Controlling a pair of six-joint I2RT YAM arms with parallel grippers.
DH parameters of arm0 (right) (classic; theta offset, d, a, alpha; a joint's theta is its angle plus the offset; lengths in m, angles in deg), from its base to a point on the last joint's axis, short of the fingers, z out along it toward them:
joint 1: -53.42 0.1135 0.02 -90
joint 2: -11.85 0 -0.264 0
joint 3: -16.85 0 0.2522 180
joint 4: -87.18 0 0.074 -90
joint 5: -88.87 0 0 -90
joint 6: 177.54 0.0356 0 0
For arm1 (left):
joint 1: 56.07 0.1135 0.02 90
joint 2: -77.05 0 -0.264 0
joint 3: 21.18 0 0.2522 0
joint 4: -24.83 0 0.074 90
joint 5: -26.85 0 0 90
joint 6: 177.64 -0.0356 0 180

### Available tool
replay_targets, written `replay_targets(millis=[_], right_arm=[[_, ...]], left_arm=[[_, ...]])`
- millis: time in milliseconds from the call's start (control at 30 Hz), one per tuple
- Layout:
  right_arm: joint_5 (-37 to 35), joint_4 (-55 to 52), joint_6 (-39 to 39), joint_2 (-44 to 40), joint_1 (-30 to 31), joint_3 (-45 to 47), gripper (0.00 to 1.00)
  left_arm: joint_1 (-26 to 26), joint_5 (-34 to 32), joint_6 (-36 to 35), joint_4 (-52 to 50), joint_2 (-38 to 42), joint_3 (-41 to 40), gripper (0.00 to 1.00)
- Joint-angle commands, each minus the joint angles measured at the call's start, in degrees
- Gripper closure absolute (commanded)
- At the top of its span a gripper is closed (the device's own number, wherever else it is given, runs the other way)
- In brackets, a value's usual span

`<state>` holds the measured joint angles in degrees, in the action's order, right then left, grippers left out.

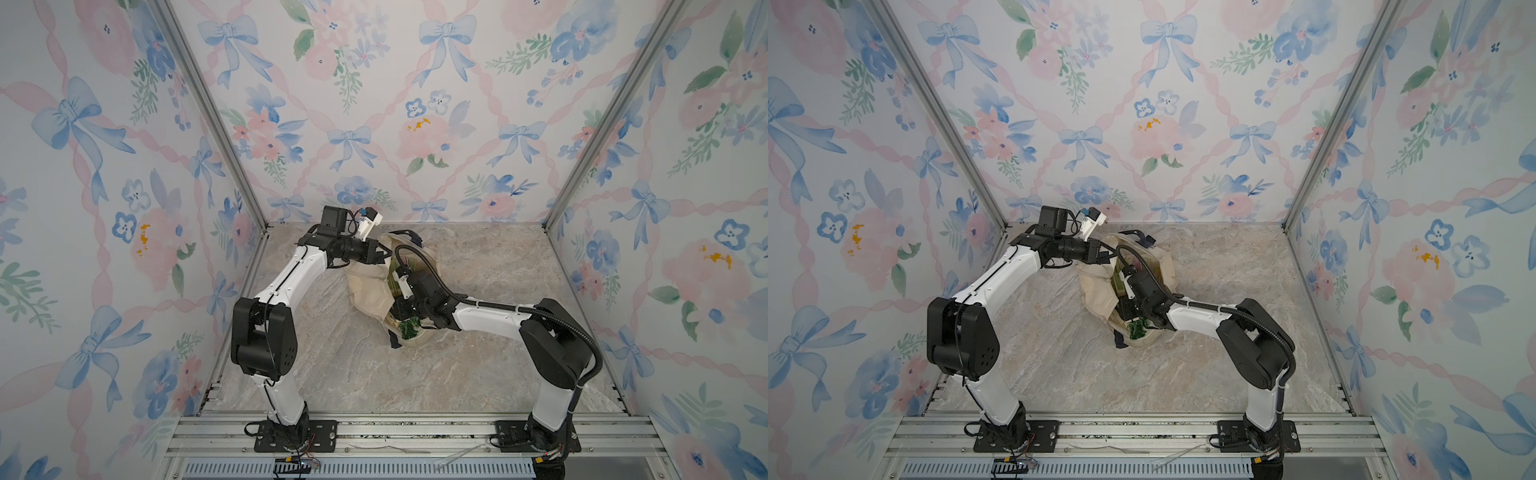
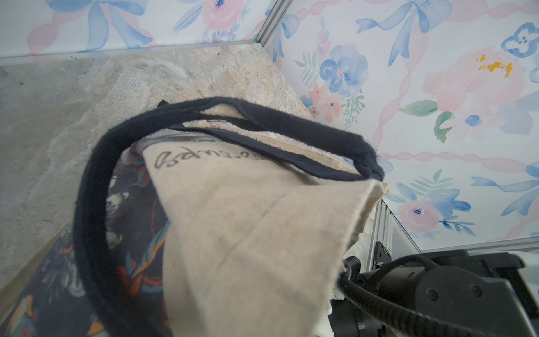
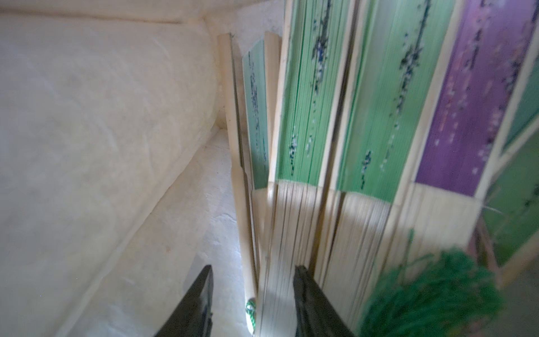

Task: Take out the folding fans from the tote bags
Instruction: Pick up the folding fan from the canvas bag.

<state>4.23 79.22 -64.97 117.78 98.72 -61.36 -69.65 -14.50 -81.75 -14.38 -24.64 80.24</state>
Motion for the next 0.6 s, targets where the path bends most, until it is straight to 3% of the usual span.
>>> replay_targets(millis=[0,567], right_arm=[[-0.97,0.79,0.88,-1.63,-0.99,0.82,0.54],[-0.2,1.05,1.35,1.29,-1.33,0.27,0.54]], left_arm=[[-0.47,0.49,-0.01,-0.32,-0.39,1.92,1.0],[-0.83,0.42,-0.09,-0.74,-0.35,2.27,1.0]])
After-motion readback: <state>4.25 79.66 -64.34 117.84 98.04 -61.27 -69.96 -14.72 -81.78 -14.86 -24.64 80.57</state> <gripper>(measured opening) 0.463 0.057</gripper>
